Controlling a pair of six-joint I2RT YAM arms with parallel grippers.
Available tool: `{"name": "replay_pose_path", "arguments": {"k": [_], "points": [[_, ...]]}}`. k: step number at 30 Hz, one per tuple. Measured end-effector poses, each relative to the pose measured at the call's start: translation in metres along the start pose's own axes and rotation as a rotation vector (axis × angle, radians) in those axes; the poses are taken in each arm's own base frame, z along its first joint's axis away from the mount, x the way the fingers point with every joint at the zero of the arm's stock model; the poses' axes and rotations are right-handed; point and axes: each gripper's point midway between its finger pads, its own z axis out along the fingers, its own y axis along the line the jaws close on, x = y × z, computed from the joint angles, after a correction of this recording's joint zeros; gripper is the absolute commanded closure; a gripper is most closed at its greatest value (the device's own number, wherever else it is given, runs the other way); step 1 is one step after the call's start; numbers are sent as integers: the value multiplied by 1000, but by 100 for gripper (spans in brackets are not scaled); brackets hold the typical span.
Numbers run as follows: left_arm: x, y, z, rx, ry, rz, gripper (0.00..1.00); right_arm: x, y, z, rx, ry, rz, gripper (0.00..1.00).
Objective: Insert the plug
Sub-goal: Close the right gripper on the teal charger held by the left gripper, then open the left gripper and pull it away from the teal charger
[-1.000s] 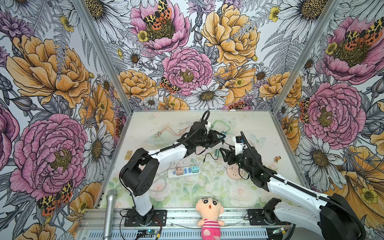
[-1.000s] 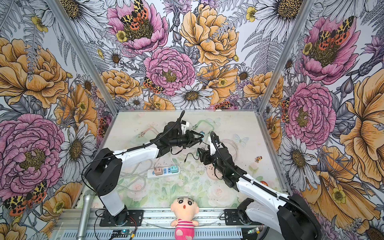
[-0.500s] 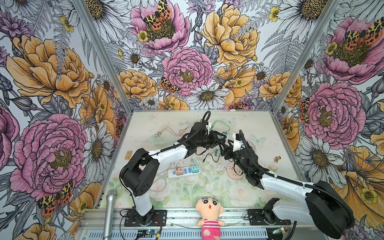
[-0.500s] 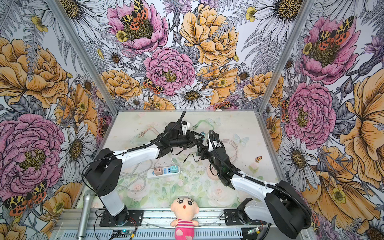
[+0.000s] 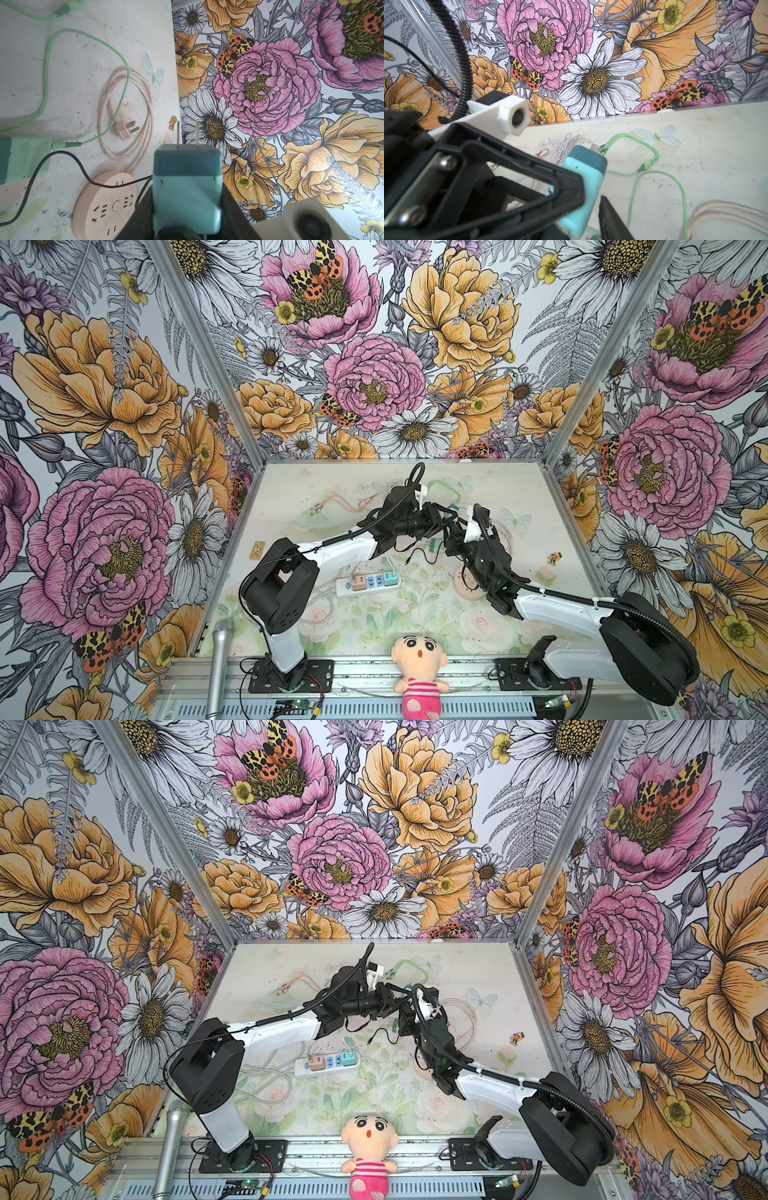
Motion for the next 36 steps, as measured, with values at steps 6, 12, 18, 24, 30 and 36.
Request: {"name": "replay_pose_path", "arguments": {"k": [6,12,18,24,30,36], "points": [[-3,-6,0,24,-15,12,73,-5,-1,-2,9,-23,13,80],[0,-4,0,26,-14,14,73,-3,-2,-5,18,-22,10,79],[0,-5,1,33,-16,15,61,-4,-2,-7,18,-30,11,91],[1,-7,-2,37,-15,9,41,-9,-12,-14,70,-27,0,100],[-8,-3,-8,26,-33,3,37,-14,-28,-24,134,-11,-30,100],[-18,-1,-24,-23,-63,34,37,-10,-21,-30,103,100,-106,100]]}}
